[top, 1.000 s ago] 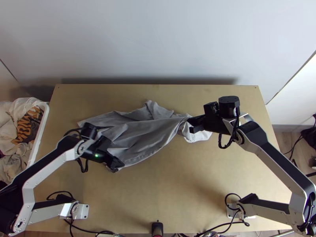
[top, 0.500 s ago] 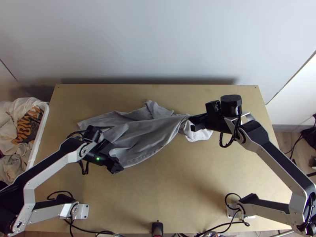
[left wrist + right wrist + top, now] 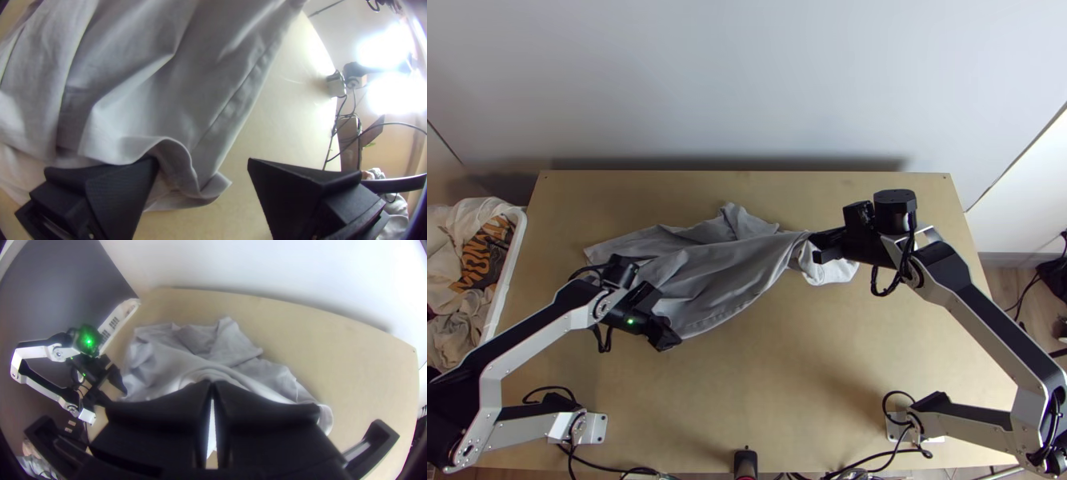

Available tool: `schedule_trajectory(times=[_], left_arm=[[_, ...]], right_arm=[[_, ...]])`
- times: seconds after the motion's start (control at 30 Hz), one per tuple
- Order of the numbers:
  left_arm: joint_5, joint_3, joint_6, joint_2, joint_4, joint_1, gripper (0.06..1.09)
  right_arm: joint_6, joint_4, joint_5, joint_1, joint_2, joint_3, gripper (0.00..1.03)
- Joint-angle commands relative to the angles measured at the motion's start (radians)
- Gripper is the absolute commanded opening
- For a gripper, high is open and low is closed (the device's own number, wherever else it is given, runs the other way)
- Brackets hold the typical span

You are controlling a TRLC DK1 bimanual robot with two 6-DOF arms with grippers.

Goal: Fold the t-shirt

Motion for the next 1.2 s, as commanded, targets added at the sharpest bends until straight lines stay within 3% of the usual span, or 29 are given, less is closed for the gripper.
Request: schedule_trajectory(times=[0.0, 0.03, 0.07, 0.43, 0.53, 0.8, 1.03, 1.17], left_arm=[[0.116, 0.038, -0.022, 0.095, 0.031, -0.043, 0.57], [0.119, 0.047, -0.038, 0.124, 0.038, -0.038, 0.26], [0.119, 0.054, -0.039, 0.145, 0.032, -0.037, 0.09], [0.077, 0.1, 0.064, 0.115, -0.141, 0.051, 0.09], [0.09, 0.192, 0.152, 0.072, -0.301, 0.115, 0.09], [0.146, 0.513, 0.206, -0.001, -0.521, 0.313, 0.09], [0.237, 0.84, 0.129, 0.018, -0.56, 0.485, 0.09], [0.315, 1.07, 0.002, 0.061, -0.558, 0.554, 0.09]], right_arm=[[-0.002, -0.005, 0.002, -0.001, 0.002, 0.001, 0.03], [-0.002, -0.006, 0.002, -0.002, 0.001, 0.001, 0.03], [-0.002, -0.008, 0.002, -0.004, -0.001, 0.001, 0.03], [-0.005, -0.032, 0.002, -0.047, -0.064, -0.007, 0.03], [-0.005, -0.049, 0.002, -0.074, -0.087, 0.025, 0.03], [-0.039, -0.117, 0.002, -0.156, -0.128, 0.144, 0.03], [-0.036, -0.141, 0.002, -0.182, -0.148, 0.228, 0.03], [-0.013, -0.141, 0.002, -0.177, -0.142, 0.306, 0.03]])
